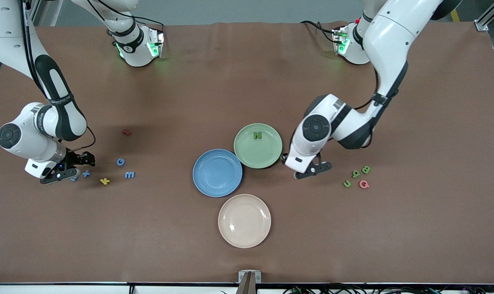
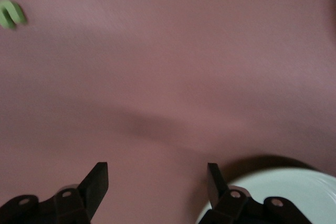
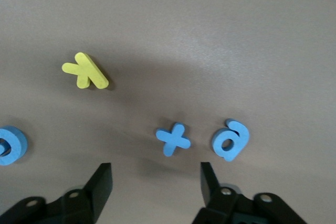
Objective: Sort letters by color into matching plates
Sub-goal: 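Release the N on the green plate while the right gripper nears letters, then grasp the green u with the left gripper while the right grasps blue x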
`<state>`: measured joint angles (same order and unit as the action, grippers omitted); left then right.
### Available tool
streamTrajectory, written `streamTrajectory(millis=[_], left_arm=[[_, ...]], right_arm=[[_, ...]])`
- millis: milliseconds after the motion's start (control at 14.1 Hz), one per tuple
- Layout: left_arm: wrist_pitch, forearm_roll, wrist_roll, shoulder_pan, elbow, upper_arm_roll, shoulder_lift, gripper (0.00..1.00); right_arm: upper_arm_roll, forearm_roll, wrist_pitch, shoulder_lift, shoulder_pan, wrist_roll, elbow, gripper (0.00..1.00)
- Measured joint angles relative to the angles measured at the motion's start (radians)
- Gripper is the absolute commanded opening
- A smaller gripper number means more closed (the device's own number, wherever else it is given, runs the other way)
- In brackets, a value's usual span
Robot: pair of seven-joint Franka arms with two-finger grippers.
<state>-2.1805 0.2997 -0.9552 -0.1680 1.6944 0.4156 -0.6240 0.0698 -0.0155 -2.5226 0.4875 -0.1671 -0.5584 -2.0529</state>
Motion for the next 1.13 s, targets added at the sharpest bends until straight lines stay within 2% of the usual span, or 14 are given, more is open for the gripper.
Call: streamTrajectory(millis=[354, 638, 780, 1134], left_arm=[[-0.004, 0.036, 0.286, 0.147, 0.01, -0.001, 0.0, 0.86], [-0.088, 0.057, 0.471, 0.268, 0.036, -0.001, -0.007, 0.97], [-0.118, 0.058, 0.536, 0.296, 0.045, -0.001, -0.02, 0.99], [-0.149, 0.058, 0.602, 0.306, 0.06, 0.001, -0.059, 0.99]], right_arm=[[-0.007, 0.0, 0.0, 0.012, 0.001, 0.0, 0.024, 0.66], [-0.009, 0.0, -0.001, 0.04, 0.001, 0.0, 0.05, 0.63], [-0.009, 0.0, -0.003, 0.051, 0.001, 0.0, 0.054, 0.58], [-0.009, 0.0, -0.008, 0.064, 0.001, 0.0, 0.068, 0.55]])
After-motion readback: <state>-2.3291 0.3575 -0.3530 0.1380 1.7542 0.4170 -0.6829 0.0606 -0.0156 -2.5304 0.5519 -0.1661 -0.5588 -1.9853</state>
